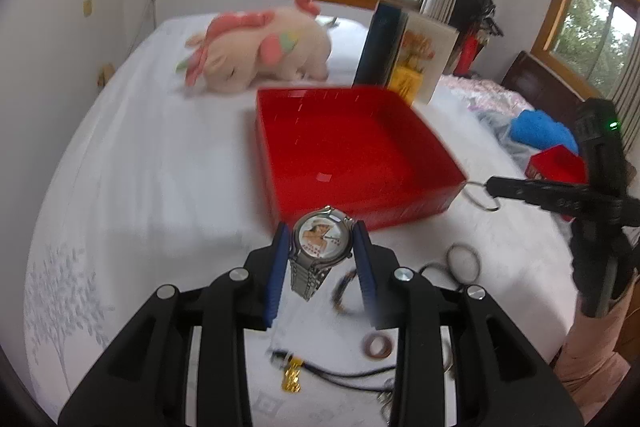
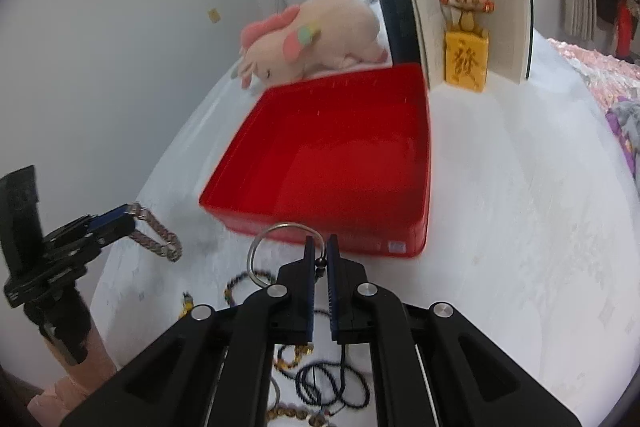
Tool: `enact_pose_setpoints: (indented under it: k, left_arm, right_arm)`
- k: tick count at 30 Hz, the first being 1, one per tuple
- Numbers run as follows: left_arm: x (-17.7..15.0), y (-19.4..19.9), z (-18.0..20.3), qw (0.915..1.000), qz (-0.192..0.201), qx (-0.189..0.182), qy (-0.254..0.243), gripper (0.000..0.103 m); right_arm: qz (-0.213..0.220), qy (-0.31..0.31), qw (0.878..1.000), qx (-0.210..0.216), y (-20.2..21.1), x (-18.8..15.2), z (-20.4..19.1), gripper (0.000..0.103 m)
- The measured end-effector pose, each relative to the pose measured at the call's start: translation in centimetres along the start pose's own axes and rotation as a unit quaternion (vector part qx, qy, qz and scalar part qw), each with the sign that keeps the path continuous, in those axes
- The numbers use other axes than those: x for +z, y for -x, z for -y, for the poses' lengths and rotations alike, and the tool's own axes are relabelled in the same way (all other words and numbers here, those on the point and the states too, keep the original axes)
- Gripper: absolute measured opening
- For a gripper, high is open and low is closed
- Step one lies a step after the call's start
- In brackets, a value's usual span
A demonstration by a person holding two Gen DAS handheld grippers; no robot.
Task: Organize jewelry
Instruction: 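Carry the watch and bangle into the red tin and open both tools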
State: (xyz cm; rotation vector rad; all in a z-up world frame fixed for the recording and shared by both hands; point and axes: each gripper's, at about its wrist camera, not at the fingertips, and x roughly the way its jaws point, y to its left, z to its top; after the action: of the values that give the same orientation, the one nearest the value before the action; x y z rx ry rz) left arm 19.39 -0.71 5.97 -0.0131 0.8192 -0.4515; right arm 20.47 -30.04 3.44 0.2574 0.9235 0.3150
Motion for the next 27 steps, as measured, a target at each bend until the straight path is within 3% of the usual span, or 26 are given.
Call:
enact_pose_setpoints:
  k: [5,10,19,27]
  left_arm:
    - [3.9,0.6,1.7,0.9994,0.031,-0.009,-0.013,0.031]
    - [6.4,-2.3,2.3,0.9994,0.033,-0.01,-0.008,0.031]
    - [7.3,-11.9,0.7,0.9995,-0.026,-0.006,0.018,0.031]
    - [5.9,-16.1,-0.2,0.9966,-0.078,0.02,0.017,0.032]
  right_arm:
    - [0.013,-0.005,1.0,-0.023,-0.9,2.3,0.3,0.005]
    - [0.004,-0.012,0.999,-0.046,-4.1,4.2,0.6,0.005]
    - [-0.042,-0.008,0.996,-0.078,-10.4,5.8,1.3,0.005]
    - [-0.067,0.013,0.993,-0.1,-12.7,5.4,1.0,0.005]
